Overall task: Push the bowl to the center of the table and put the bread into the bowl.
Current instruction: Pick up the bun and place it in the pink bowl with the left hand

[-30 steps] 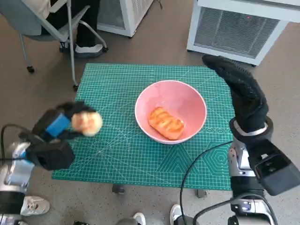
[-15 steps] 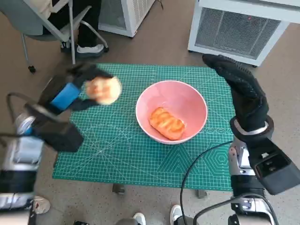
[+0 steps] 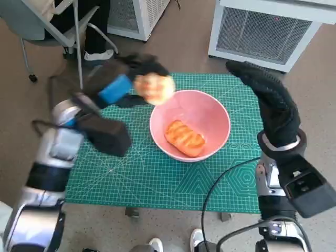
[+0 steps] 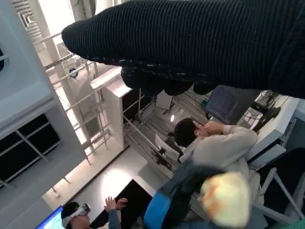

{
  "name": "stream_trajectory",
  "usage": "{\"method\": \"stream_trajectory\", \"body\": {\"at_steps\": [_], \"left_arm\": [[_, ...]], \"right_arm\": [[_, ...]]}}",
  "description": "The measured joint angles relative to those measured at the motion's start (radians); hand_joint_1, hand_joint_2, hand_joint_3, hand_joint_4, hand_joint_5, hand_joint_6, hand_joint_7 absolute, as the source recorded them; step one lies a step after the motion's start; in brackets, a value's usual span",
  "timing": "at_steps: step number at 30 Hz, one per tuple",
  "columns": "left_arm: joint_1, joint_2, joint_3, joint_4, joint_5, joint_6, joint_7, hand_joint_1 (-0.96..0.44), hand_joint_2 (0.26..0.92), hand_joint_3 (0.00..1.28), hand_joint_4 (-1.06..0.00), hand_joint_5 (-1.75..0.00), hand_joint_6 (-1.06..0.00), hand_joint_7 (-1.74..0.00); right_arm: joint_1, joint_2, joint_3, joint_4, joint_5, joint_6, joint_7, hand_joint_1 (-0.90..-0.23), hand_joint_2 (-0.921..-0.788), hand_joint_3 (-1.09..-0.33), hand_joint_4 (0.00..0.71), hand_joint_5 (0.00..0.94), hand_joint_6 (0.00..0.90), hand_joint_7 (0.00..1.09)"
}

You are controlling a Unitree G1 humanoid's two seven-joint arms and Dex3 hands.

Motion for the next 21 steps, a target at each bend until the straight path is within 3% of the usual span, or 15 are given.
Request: {"method": "stream_trajectory", "body": {"at_steps": [2, 5, 8, 14, 21], "left_arm": [[-0.016, -0.014, -0.021, 0.016, 0.011, 0.015, -0.021, -0.16, 0.874, 0.21, -0.29, -0.71, -0.39, -1.01], [-0.032, -0.028, -0.049, 0.027, 0.027, 0.042, -0.057, -0.17, 0.881, 0.10, -0.34, -0.30, -0.35, -0.69], [-0.043, -0.038, -0.068, 0.031, 0.038, 0.061, -0.086, -0.19, 0.883, 0.05, -0.33, -0.11, -0.33, -0.51], [-0.055, -0.057, -0.092, 0.033, 0.046, 0.083, -0.122, -0.22, 0.880, 0.01, -0.26, -0.01, -0.30, -0.30], [-0.058, -0.067, -0.104, 0.031, 0.051, 0.116, -0.144, -0.23, 0.879, 0.00, -0.20, 0.00, -0.29, -0.19]], "right_arm": [[0.001, 0.000, 0.000, -0.002, 0.000, -0.001, 0.000, -0.623, -0.921, -0.846, -0.001, 0.534, -0.001, 0.73], [0.003, -0.001, -0.001, -0.007, 0.000, -0.002, 0.000, -0.622, -0.921, -0.846, -0.001, 0.535, -0.001, 0.73], [0.005, -0.002, -0.002, -0.012, -0.001, -0.006, 0.000, -0.618, -0.921, -0.847, -0.001, 0.537, -0.001, 0.74], [0.009, -0.003, -0.009, -0.017, -0.009, -0.009, -0.002, -0.614, -0.921, -0.851, -0.001, 0.538, -0.001, 0.74], [0.014, -0.003, -0.016, -0.028, -0.012, -0.009, -0.012, -0.618, -0.921, -0.853, -0.001, 0.539, -0.001, 0.73]]}}
